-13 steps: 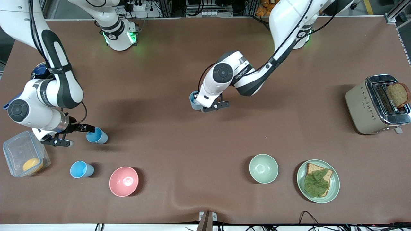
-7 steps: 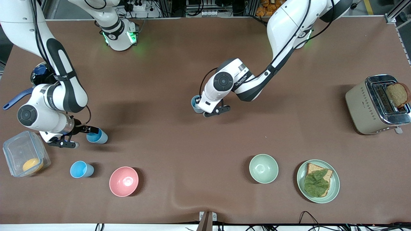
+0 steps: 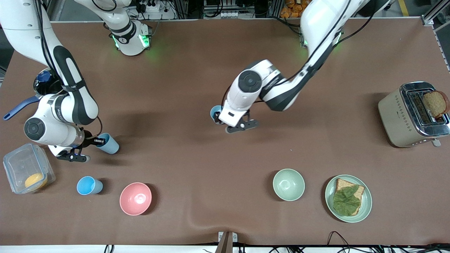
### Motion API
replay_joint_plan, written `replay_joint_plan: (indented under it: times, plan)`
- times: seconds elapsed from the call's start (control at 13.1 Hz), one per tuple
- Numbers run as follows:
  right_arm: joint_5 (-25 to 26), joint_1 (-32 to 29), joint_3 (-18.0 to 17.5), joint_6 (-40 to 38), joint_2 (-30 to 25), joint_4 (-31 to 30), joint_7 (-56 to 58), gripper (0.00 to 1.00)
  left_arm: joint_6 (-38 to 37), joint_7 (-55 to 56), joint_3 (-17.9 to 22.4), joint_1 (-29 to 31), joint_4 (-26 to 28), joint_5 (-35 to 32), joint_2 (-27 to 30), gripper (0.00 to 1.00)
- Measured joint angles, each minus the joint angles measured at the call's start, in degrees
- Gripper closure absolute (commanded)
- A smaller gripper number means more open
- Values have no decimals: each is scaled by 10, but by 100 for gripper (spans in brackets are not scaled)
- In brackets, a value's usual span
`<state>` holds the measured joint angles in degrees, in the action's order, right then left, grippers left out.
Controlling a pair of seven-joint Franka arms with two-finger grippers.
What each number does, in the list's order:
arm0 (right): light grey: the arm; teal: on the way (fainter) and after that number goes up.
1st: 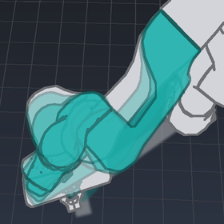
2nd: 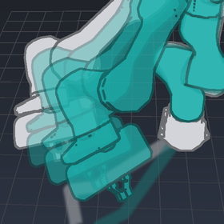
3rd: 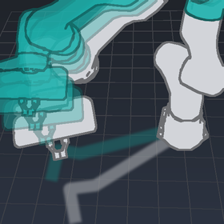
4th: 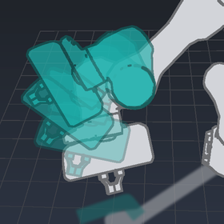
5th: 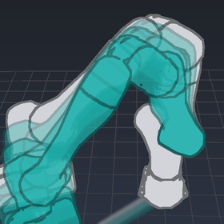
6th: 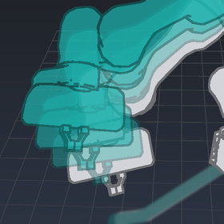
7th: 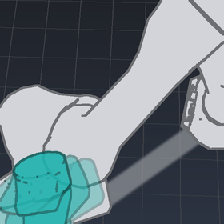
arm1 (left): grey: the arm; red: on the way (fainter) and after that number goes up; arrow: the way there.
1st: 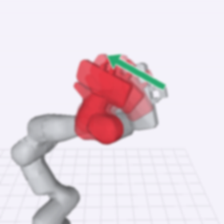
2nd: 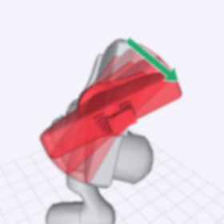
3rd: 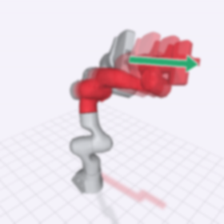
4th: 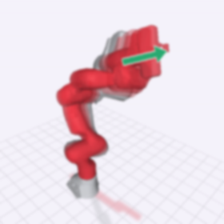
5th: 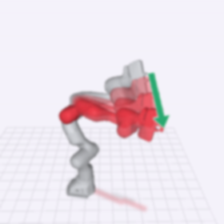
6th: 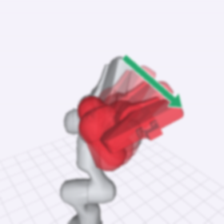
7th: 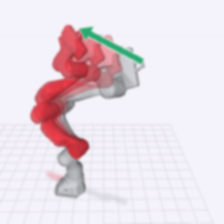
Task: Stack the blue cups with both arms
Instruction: 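Release the tissue cup and withdraw the left gripper while the right gripper lifts, then lower the blue cup with the right gripper into the tissue cup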
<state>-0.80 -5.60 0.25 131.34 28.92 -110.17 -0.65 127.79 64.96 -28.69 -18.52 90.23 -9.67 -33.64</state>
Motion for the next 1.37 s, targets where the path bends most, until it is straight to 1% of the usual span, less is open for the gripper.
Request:
replay_joint_plan:
  times: [0.23, 0.38, 0.53, 0.61, 0.76, 0.92, 0.99, 1.07, 1.14, 1.22, 1.3, 1.37]
  plan:
    - [0, 0, -7, -13, -3, 10, 0, 100, -75, -15, 1, 38, -1, -2, 82, 0]
    - [0, 0, -14, -49, -7, 29, 0, 100, -120, -45, 4, 57, -1, -3, 127, 0]
    - [-3, 1, -26, -91, -16, 48, -3, 100, -170, -107, 5, 98, -1, -4, 167, 0]
    - [-12, 1, -38, -115, -22, 56, -17, 100, -190, -147, 6, 125, -1, -4, 185, 0]
    - [-42, 10, -75, -177, -34, 85, -91, 100, -218, -213, 6, 179, -2, 10, 221, 0]
    - [-51, 45, -103, -223, -39, 122, -206, 100, -266, -275, 6, 222, -2, 34, 257, 0]
    - [-57, 75, -109, -232, -41, 134, -268, 100, -287, -311, 7, 246, -2, 49, 275, 0]
    - [-72, 109, -112, -234, -41, 140, -322, 100, -299, -350, 8, 272, -2, 67, 291, 0]
    - [-102, 142, -112, -234, -40, 140, -359, 100, -307, -389, 18, 289, -2, 77, 304, 0]
    - [-131, 169, -113, -234, -40, 139, -385, 100, -317, -419, 40, 289, -2, 82, 314, 0]
    - [-148, 196, -113, -235, -39, 140, -424, 100, -328, -442, 68, 278, -2, 85, 319, 0]
    - [-155, 223, -113, -234, -39, 142, -472, 100, -336, -461, 99, 260, -2, 85, 321, 0]
